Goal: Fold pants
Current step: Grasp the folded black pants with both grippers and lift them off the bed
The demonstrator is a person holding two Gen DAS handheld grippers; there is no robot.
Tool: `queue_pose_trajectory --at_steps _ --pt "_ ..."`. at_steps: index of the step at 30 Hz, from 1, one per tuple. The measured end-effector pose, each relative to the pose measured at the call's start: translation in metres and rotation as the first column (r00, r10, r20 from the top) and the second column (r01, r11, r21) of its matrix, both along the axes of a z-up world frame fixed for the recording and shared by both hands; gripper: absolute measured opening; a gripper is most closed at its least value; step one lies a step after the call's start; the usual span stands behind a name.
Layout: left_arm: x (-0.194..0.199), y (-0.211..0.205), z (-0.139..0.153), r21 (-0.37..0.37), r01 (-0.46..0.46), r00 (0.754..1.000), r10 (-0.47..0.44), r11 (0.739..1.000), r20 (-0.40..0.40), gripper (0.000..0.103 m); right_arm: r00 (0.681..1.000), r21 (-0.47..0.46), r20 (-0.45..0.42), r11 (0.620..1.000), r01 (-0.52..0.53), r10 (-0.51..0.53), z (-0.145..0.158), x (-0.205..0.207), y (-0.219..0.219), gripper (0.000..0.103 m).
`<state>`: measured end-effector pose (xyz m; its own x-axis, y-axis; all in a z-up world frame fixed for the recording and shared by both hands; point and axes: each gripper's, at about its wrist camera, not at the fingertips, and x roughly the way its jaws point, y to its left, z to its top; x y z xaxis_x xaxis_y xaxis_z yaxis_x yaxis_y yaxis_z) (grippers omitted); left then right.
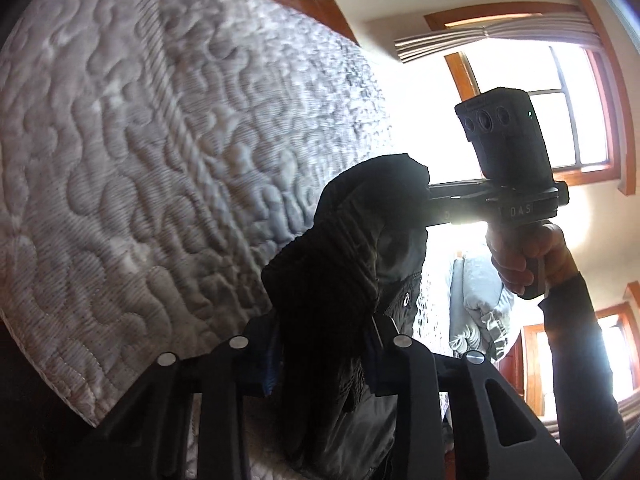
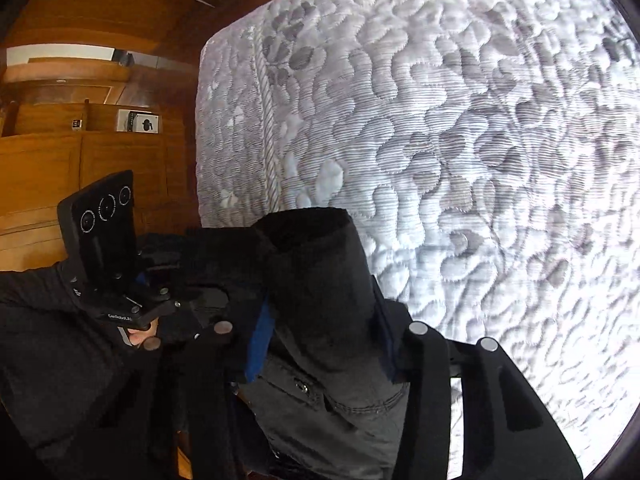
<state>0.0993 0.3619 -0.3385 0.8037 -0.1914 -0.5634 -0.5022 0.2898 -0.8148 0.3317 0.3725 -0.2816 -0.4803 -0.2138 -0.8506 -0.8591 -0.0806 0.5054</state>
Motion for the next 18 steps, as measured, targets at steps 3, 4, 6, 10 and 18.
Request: queue_pose_trajectory --at_steps 3,4,6,10,18 --pt "0.007 -0.003 0.019 0.022 0.018 1.0 -0.018 1.0 0.012 0.031 0.999 0.021 0.042 1.0 0.003 -0.004 0.024 -0.005 -0.009 0.041" --pt "0.007 -0.006 0.024 0.035 0.024 1.0 -0.025 0.999 0.014 0.031 0.998 0.028 0.055 1.0 0.005 -0.006 0.031 -0.005 -0.013 0.041" --pt "0.011 -0.012 0.039 0.069 0.041 0.999 -0.043 0.997 0.016 0.03 0.996 0.045 0.086 0.999 0.007 -0.01 0.047 -0.007 -0.022 0.04" --pt "0.022 -0.029 0.07 0.133 0.076 0.996 -0.081 0.988 0.027 0.029 0.989 0.083 0.145 0.996 0.016 -0.028 0.081 -0.009 -0.043 0.038" --pt "0.017 -0.07 0.125 0.232 0.154 0.983 -0.172 0.96 0.06 0.028 0.967 0.152 0.242 0.988 0.039 -0.076 0.137 -0.016 -0.092 0.033"
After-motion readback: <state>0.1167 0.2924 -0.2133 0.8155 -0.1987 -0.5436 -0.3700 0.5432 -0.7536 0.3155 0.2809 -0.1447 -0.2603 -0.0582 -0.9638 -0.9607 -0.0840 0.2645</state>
